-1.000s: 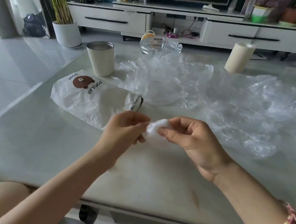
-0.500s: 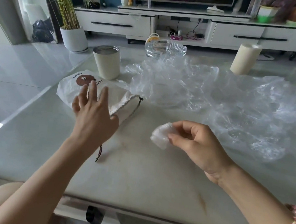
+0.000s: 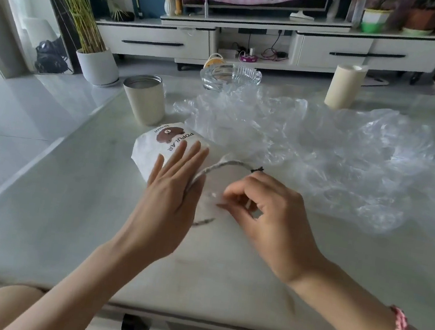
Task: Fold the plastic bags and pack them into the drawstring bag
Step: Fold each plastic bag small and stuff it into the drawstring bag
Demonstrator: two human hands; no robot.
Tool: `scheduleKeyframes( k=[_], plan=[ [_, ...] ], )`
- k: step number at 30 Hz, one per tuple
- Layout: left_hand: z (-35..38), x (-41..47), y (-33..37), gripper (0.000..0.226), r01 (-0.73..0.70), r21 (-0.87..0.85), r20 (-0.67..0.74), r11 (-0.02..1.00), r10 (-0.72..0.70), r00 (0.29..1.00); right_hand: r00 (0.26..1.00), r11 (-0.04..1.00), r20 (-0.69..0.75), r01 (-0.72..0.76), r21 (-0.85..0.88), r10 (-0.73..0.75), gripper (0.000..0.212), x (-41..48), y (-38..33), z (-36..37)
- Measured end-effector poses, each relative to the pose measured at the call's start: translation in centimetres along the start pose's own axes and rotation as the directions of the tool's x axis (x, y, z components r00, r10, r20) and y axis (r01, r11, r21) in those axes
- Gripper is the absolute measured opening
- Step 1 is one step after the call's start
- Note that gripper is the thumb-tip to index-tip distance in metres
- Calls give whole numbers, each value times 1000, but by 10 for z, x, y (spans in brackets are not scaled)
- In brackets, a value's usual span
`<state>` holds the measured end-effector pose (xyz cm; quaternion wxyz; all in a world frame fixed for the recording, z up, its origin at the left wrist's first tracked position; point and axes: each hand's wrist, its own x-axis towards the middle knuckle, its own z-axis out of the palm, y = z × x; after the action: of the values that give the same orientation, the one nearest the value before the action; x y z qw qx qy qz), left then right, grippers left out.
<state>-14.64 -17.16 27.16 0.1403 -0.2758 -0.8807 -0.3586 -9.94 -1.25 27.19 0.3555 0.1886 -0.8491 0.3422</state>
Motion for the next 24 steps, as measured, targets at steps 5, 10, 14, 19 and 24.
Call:
scheduleKeyframes(
  k=[5, 10, 14, 19, 24],
  plan=[
    [12, -14, 17, 47, -138, -132, 69, 982, 148, 987, 969, 956, -220, 42, -291, -109, 17, 4, 10, -2],
    [27, -26, 26, 48, -320, 13, 149, 947, 315, 937, 988, 977, -128, -113, -179, 91, 34, 2, 24, 1],
    [42, -33, 28, 51, -413, 96, 215, 906, 386, 897, 856, 879, 203, -468, -85, 476, 23, 2, 27, -1],
    [45, -32, 5, 55, -392, 321, 259, 862, 319, 912, 862, 900, 271, -378, -217, 427, 44, 4, 32, -23],
    [28, -14, -26, 49, -255, 465, 198, 848, 181, 963, 689, 628, 229, -407, -663, 688, 46, -14, 70, -52]
  ],
)
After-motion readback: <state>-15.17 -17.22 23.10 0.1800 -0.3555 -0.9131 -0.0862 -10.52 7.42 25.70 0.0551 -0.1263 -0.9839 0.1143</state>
